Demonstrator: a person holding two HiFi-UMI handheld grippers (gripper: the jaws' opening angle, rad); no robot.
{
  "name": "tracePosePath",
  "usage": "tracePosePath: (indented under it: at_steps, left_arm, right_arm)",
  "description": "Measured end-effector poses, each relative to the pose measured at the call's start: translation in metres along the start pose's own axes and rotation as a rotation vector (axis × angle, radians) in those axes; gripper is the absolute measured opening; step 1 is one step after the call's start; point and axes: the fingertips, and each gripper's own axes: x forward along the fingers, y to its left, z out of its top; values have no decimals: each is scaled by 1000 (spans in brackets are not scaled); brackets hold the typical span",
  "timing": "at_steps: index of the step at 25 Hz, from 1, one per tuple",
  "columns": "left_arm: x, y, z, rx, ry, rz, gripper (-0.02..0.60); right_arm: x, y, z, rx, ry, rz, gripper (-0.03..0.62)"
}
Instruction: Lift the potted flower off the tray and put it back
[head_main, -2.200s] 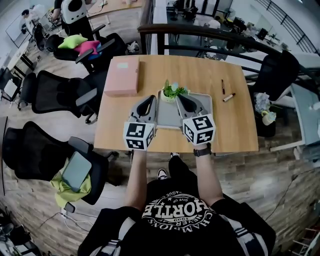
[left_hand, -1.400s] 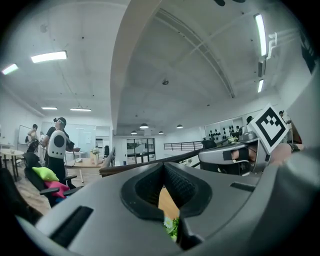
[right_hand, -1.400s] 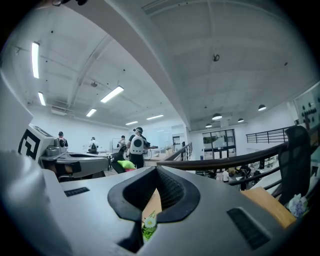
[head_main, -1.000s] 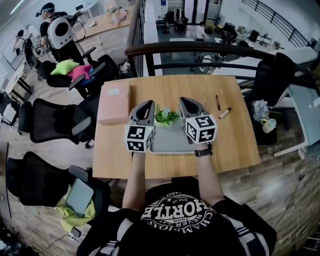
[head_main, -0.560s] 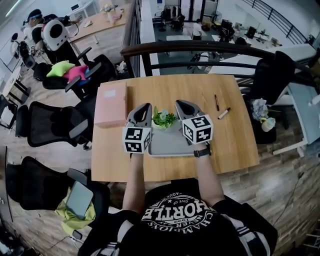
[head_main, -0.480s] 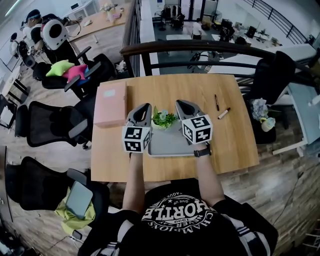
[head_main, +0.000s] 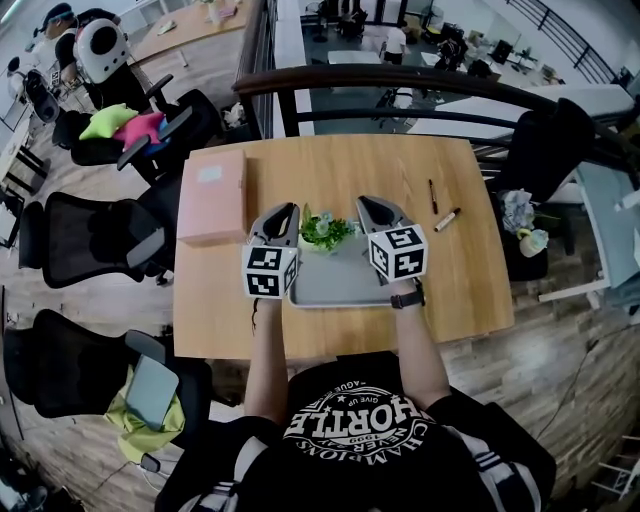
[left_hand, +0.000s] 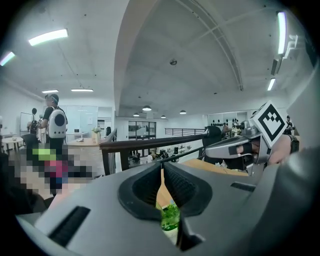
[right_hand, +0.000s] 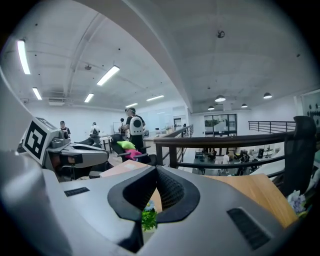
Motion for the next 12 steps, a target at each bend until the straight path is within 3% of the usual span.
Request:
tracePosePath:
  at_steps: [12]
  left_arm:
    - [19, 11, -68, -48, 189, 22, 21]
  right_arm:
    - [24, -15, -55, 54, 130, -4, 21]
